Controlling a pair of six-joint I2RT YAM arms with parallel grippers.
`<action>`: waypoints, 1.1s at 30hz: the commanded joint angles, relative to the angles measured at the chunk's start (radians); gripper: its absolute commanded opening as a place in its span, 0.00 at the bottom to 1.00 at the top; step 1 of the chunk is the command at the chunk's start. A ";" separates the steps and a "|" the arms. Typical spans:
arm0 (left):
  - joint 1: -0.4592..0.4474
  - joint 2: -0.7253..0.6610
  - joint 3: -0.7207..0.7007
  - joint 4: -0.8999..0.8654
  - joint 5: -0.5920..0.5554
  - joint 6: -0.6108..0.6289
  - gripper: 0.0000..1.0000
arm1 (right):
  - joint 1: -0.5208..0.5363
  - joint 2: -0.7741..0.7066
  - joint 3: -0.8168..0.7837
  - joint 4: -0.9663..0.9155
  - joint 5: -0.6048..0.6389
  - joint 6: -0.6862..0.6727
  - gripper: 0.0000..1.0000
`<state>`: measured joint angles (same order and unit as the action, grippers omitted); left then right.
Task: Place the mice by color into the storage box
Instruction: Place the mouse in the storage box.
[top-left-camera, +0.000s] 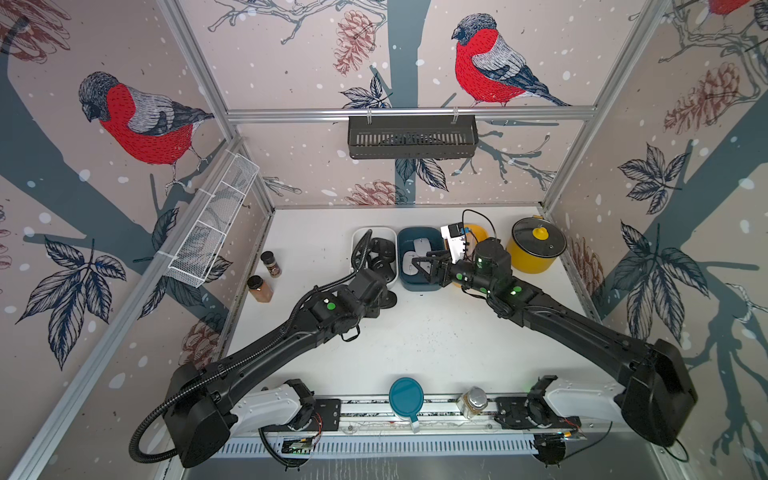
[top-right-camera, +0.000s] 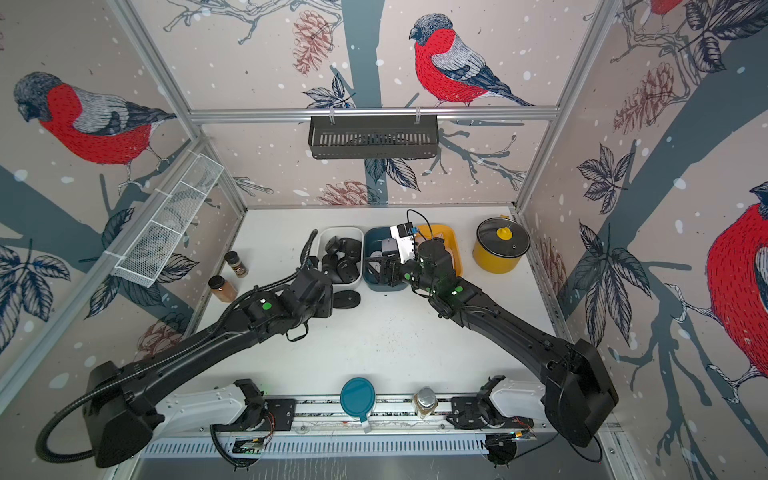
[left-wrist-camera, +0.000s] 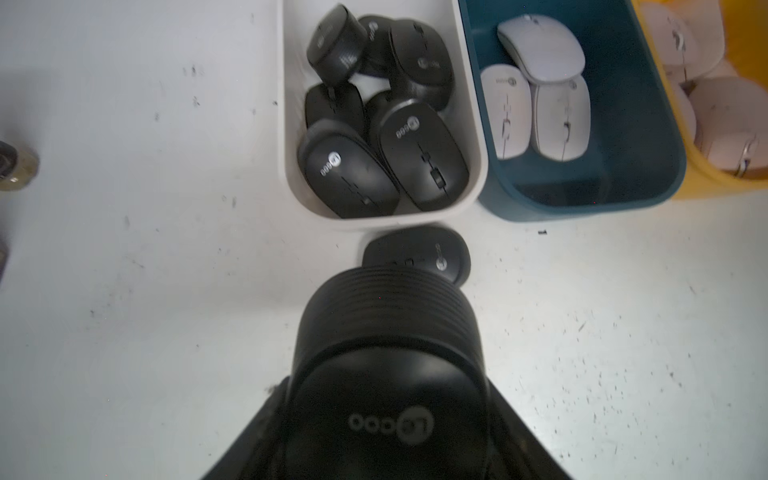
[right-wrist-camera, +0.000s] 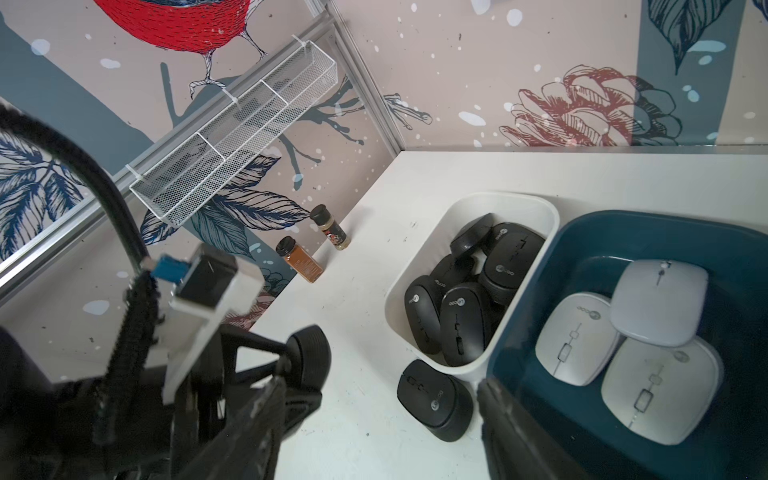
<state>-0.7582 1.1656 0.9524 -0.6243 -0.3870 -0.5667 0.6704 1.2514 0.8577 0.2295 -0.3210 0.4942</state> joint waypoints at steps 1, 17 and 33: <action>0.070 0.033 0.069 0.073 0.022 0.120 0.54 | -0.010 -0.039 -0.027 0.011 0.031 0.003 0.73; 0.267 0.363 0.308 0.370 0.161 0.255 0.54 | -0.028 -0.152 -0.163 -0.014 0.109 0.012 0.73; 0.333 0.594 0.372 0.419 0.236 0.291 0.54 | -0.028 -0.164 -0.183 -0.035 0.128 0.026 0.73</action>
<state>-0.4274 1.7374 1.3060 -0.2481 -0.1699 -0.2886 0.6418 1.0859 0.6712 0.1825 -0.2043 0.5026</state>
